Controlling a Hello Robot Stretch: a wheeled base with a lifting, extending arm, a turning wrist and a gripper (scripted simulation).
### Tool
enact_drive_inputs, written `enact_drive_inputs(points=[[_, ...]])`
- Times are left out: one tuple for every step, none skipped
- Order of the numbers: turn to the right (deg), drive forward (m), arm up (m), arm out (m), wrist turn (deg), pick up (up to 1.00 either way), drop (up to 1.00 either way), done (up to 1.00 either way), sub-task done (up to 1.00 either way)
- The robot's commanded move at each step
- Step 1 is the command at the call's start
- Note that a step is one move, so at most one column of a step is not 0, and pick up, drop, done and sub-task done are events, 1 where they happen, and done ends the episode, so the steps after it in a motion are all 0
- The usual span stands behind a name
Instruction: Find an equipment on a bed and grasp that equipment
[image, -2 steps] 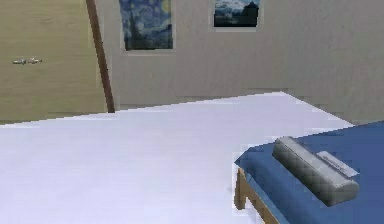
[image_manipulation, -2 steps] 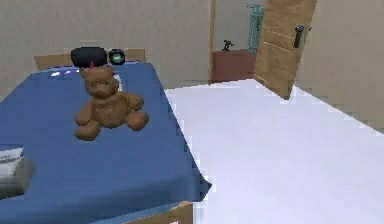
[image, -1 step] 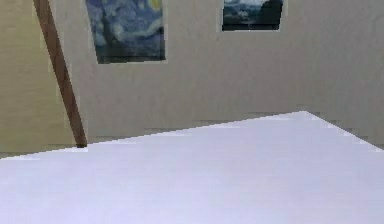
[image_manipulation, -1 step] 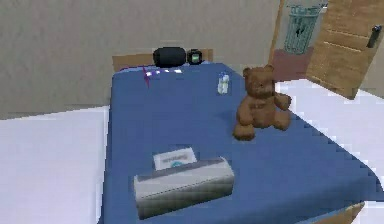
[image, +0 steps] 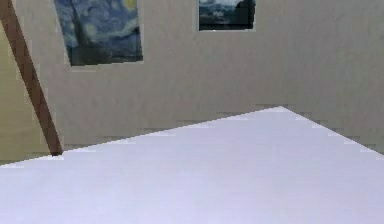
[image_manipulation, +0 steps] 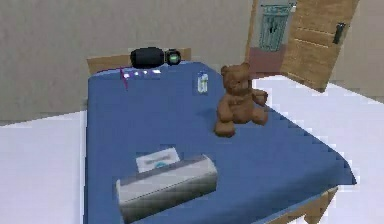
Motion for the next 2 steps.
enact_drive_inputs(points=[[0.0, 0.2, 0.0, 0.0, 0.0, 0.0, 0.0, 0.0, 0.0], [24.0, 0.0, 0.0, 0.0, 0.0, 0.0, 0.0, 0.0, 0.0]])
